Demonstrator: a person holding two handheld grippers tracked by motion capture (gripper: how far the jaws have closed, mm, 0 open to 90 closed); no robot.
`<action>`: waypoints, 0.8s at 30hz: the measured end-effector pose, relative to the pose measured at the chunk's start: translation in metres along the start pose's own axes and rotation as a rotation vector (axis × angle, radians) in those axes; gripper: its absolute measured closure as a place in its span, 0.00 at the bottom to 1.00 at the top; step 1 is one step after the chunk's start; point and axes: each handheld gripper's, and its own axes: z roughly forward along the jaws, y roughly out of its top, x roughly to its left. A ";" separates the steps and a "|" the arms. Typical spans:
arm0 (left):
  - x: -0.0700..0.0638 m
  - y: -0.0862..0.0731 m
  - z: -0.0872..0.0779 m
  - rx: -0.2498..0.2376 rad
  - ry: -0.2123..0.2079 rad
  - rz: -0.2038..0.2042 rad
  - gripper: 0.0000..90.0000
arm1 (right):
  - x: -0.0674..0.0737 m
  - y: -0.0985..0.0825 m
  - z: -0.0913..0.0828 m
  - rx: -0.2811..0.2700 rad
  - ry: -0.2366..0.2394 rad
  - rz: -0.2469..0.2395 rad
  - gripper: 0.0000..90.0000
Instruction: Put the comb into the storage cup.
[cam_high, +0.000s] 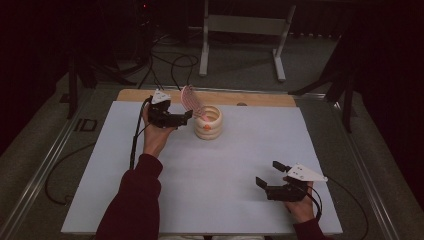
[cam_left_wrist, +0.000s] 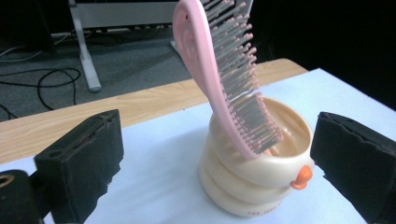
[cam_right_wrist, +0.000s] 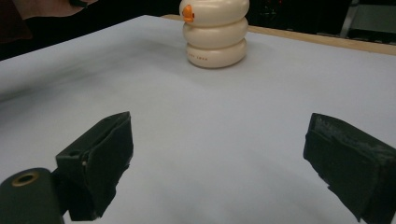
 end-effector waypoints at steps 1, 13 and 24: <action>0.000 -0.001 -0.001 0.004 -0.002 0.003 0.02 | 0.000 0.000 0.000 -0.002 0.000 -0.001 0.09; -0.005 -0.003 -0.010 0.045 -0.009 0.058 0.00 | 0.001 0.000 0.001 -0.002 0.007 -0.003 0.09; -0.005 -0.012 -0.024 0.082 -0.040 0.089 0.00 | 0.001 0.000 0.001 0.002 0.008 -0.006 0.09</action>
